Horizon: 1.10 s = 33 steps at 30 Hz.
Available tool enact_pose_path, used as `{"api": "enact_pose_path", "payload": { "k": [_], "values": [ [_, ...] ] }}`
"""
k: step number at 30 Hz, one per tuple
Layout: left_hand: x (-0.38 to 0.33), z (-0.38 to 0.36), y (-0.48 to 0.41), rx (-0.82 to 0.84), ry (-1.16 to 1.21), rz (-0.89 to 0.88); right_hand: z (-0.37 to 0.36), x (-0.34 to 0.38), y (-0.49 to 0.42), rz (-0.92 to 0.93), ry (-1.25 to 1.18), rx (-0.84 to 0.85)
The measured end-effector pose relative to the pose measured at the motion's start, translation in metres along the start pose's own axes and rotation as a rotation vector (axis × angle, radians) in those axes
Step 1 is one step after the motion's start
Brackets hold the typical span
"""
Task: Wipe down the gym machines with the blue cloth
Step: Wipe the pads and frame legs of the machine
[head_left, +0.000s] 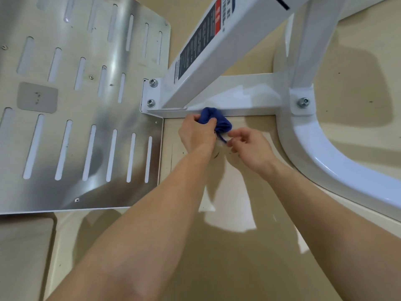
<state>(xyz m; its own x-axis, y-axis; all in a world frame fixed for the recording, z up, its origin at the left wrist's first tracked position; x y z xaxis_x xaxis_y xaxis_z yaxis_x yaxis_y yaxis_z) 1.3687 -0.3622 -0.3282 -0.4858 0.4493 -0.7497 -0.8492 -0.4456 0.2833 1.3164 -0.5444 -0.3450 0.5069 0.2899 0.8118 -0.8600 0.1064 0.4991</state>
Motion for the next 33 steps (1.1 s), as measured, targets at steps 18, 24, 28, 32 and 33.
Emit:
{"api": "enact_pose_path", "payload": {
  "k": [18,24,28,32,33],
  "values": [
    [-0.052,-0.122,0.057,0.330,0.087,-0.159,0.072,-0.034,0.056,-0.011,0.249,-0.205],
    [-0.056,-0.123,0.062,0.534,0.039,-0.205,0.079,-0.019,0.093,0.030,0.330,-0.262],
    [-0.057,-0.106,0.084,0.677,0.073,-0.194,0.112,0.013,0.112,0.048,0.394,-0.472],
    [-0.062,-0.089,0.119,0.785,0.241,-0.120,0.125,0.019,0.113,-0.028,0.327,-0.447],
    [-0.066,-0.085,0.125,0.809,0.269,-0.114,0.121,0.020,0.112,-0.040,0.309,-0.391]
  ]
}}
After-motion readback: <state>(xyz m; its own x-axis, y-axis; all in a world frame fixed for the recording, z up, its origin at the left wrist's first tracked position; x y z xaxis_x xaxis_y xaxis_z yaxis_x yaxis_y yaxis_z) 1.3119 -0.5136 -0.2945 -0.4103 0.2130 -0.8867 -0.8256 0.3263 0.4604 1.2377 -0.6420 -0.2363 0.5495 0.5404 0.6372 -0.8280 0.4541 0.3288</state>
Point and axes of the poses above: each hand's wrist, its own y-axis away from the middle knuckle, its own z-axis out of the back of the hand, x = y × z, the point moved 10 cm from there along -y, towards the middle knuckle, and after that the axes turned 1 degree about -z, right-handed, at the moved point
